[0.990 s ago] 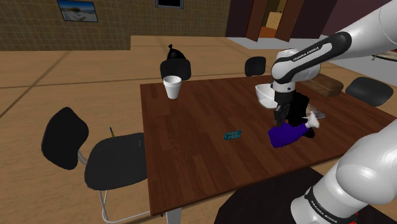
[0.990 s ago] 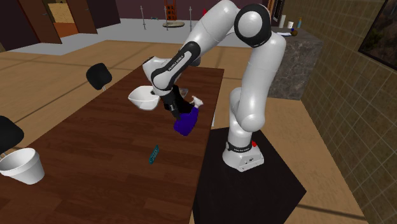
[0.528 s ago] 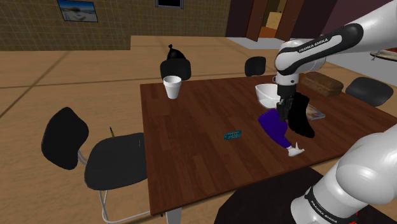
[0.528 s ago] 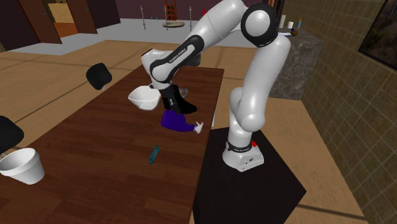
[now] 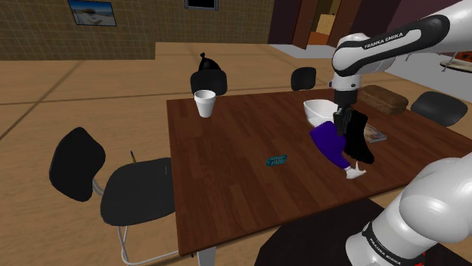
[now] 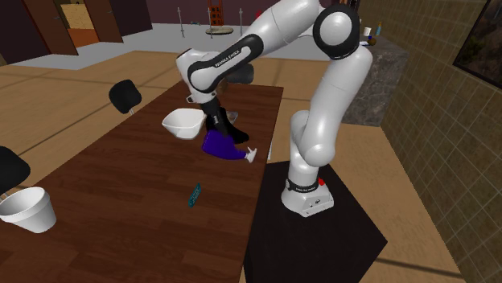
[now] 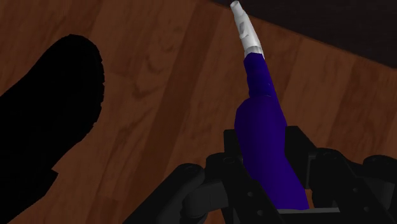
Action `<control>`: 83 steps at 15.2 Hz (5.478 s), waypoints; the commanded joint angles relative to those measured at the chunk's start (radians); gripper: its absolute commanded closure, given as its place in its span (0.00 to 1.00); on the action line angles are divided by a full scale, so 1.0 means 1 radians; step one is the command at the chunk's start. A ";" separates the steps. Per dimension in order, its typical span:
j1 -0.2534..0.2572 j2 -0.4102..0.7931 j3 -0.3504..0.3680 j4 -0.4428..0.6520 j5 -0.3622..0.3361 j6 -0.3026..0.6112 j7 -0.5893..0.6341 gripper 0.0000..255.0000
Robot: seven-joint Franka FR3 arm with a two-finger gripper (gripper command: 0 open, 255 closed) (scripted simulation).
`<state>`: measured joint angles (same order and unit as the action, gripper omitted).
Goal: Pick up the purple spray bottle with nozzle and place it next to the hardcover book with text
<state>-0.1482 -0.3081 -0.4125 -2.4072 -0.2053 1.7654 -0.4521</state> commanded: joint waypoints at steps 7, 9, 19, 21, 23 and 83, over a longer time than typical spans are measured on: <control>0.001 -0.040 0.016 0.078 0.001 -0.118 0.000 1.00; 0.002 -0.048 0.020 0.099 0.002 -0.146 -0.001 1.00; 0.005 -0.071 0.038 0.214 0.007 -0.283 -0.006 1.00; 0.006 -0.072 0.041 0.239 0.009 -0.310 -0.008 1.00; 0.007 -0.073 0.044 0.265 0.010 -0.337 -0.010 1.00; -0.662 0.974 -0.353 1.004 0.317 0.012 -1.074 1.00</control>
<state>-0.8000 0.6534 -0.7698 -1.4121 0.1058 1.7727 -1.5211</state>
